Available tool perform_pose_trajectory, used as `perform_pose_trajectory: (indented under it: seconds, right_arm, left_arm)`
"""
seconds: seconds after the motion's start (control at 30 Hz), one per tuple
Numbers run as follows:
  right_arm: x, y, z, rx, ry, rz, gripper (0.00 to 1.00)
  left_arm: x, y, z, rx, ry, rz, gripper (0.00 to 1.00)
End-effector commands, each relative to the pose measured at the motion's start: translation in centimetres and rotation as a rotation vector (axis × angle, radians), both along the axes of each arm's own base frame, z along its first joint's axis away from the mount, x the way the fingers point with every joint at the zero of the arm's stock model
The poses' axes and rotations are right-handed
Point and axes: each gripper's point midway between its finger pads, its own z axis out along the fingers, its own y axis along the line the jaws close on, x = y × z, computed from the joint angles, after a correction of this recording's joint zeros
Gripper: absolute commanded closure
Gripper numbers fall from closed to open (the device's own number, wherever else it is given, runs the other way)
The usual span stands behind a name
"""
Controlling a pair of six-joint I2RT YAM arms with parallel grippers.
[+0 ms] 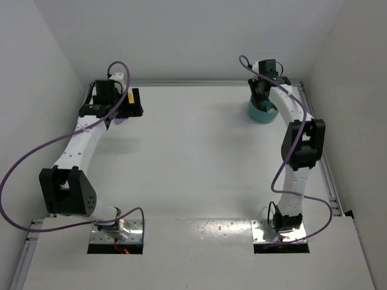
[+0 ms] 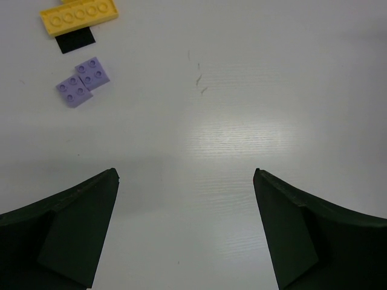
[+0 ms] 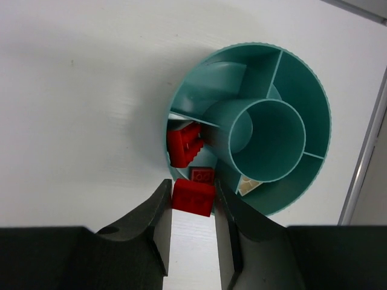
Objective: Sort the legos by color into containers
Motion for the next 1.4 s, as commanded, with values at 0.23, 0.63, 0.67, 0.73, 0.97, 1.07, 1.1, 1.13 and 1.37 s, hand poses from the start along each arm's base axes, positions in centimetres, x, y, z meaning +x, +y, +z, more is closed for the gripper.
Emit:
perform_pose_trajectory:
  seconds: [0.23, 0.63, 0.67, 0.73, 0.97, 1.07, 1.1, 1.13, 1.37]
  right_arm:
    - [0.7, -2.8, 0.2, -0.044, -0.026, -0.101, 0.81]
    - [0.7, -2.7, 0.2, -0.032, -0.028, -0.115, 0.51]
    - [0.7, -2.7, 0.7, -0.030, -0.038, -0.115, 0.51]
    - [0.8, -2.7, 1.0, -0.029, -0.050, -0.115, 0.51]
    - [0.4, -4.4, 3.0, -0.068, -0.180, -0.220, 0.30]
    - [-0.6, -4.9, 3.1, -0.058, -0.197, -0.284, 0.18]
    - [-1.0, -5.2, 2.6, -0.063, -0.202, -0.302, 0.18]
    - [-1.3, -5.3, 2.8, -0.061, -0.213, -0.315, 0.16]
    - [-1.6, -5.6, 3.1, -0.049, -0.253, -0.347, 0.11]
  left_arm:
    - [0.5, -0.6, 1.8, 0.022, -0.048, -0.011, 0.00]
    - [0.6, -0.5, 2.2, 0.027, -0.057, -0.004, 0.00]
    - [0.6, -0.5, 2.2, 0.027, -0.057, -0.004, 0.00]
    - [0.6, -0.5, 2.2, 0.027, -0.057, -0.004, 0.00]
    - [0.7, -0.3, 2.2, 0.032, -0.057, 0.004, 0.00]
    - [0.7, -0.3, 2.2, 0.032, -0.057, 0.004, 0.00]
    - [0.7, -0.1, 2.2, 0.038, -0.058, 0.013, 0.00]
    - [0.7, -0.1, 2.2, 0.038, -0.058, 0.013, 0.00]
    - [0.7, -0.2, 2.0, 0.031, -0.057, 0.018, 0.00]
